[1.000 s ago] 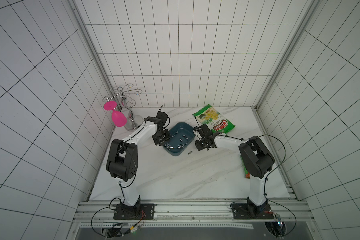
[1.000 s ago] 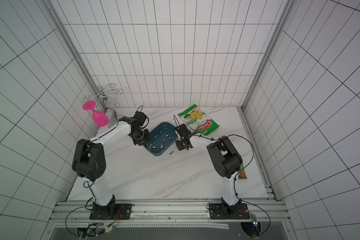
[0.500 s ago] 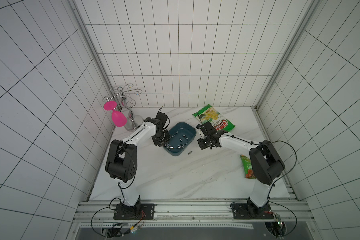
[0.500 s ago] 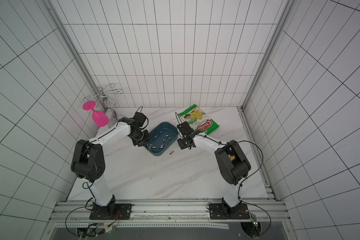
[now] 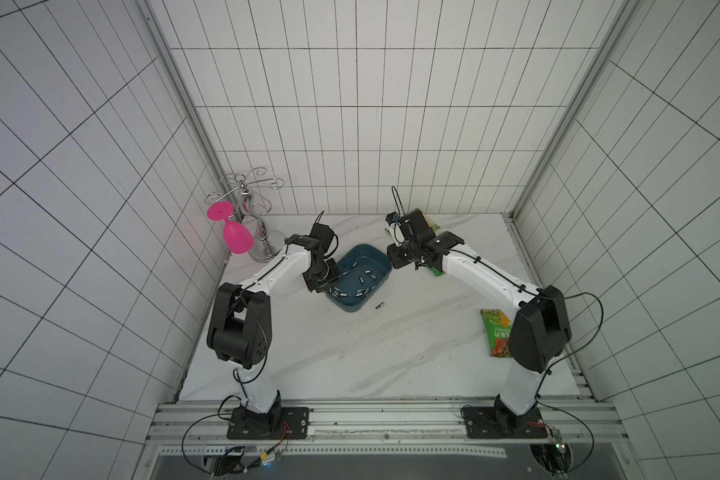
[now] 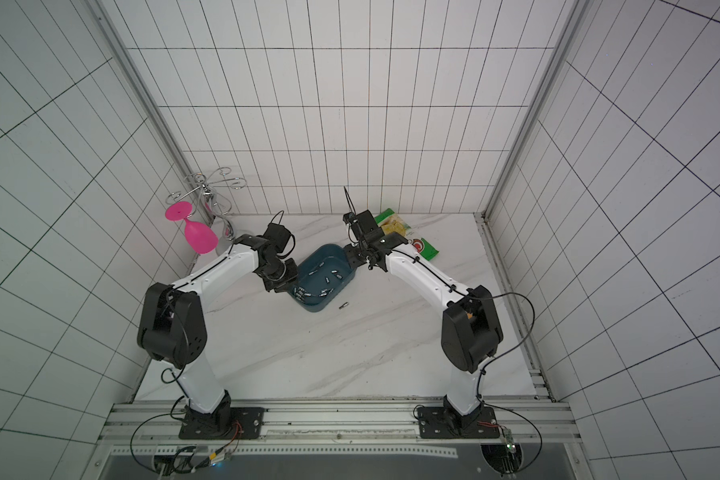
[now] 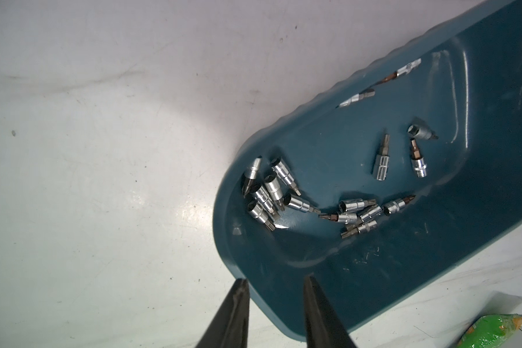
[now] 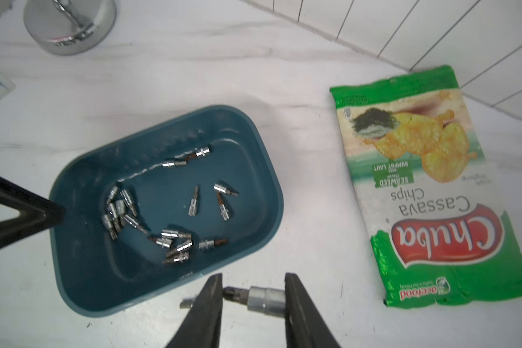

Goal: Put the bit on the desktop into the storage box
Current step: Place the screwdriver bit in the storage box.

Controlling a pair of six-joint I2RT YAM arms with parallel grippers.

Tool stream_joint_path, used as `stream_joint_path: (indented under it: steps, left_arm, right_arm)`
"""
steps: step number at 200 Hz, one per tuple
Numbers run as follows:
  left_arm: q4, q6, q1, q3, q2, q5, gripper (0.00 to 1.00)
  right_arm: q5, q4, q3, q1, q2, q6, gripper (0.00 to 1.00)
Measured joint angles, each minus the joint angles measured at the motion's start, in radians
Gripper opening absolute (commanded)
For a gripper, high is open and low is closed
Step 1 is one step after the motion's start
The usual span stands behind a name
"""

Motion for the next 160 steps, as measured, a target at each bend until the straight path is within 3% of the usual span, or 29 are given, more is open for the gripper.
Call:
stream_joint_path:
  steps: [66,160]
  left_arm:
    - [-0.019,-0.011,0.0,0.0,-0.074,0.014,0.34]
    - [-0.032,-0.043,0.0,-0.066,-0.196,0.04,0.35]
  right_arm:
    - [-0.068,-0.054,0.188,0.05,0.229,-0.008,0.35]
    - [-0.13,-0.106,0.317,0.088,0.405,-0.006,0.34]
